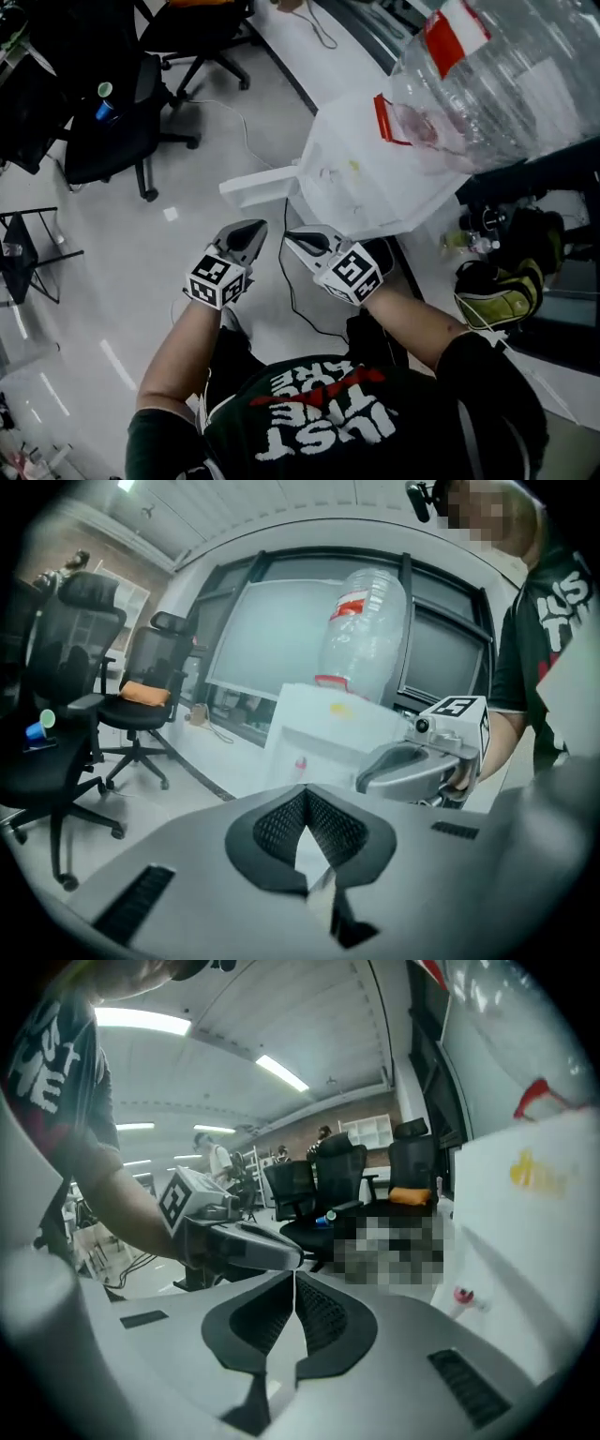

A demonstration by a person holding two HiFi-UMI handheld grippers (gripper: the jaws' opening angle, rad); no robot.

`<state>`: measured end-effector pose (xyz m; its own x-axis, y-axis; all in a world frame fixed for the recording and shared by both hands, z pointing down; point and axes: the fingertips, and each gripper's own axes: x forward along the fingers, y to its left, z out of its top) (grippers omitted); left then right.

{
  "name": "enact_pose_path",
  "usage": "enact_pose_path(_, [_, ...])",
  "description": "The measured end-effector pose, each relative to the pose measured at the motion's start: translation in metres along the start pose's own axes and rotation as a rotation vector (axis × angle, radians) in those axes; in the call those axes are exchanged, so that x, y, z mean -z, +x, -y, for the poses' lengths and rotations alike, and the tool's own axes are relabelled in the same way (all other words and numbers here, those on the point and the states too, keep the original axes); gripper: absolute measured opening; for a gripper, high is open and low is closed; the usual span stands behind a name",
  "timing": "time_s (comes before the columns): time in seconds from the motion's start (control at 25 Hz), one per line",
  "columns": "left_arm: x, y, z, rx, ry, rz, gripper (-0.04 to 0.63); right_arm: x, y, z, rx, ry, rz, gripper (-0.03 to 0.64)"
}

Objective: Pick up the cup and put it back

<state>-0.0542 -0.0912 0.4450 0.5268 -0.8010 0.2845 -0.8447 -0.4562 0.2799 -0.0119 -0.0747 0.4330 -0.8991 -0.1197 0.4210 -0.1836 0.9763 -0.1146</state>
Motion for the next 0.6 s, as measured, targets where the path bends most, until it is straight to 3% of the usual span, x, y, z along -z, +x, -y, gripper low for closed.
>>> enact_pose_path(0.32, [0.190, 0.105, -0.094, 0.093, 0.018, -0.024, 0.003, 0.188, 0.125, 0.074, 0.131, 0.027, -0.051, 0.035])
enact_pose_path(0.6, [0.275, 0.168, -0.121, 0.245, 0.031, -0.039, 0.003, 0.303, 0.162, 0.118, 0.295, 0.080, -0.094, 0.035])
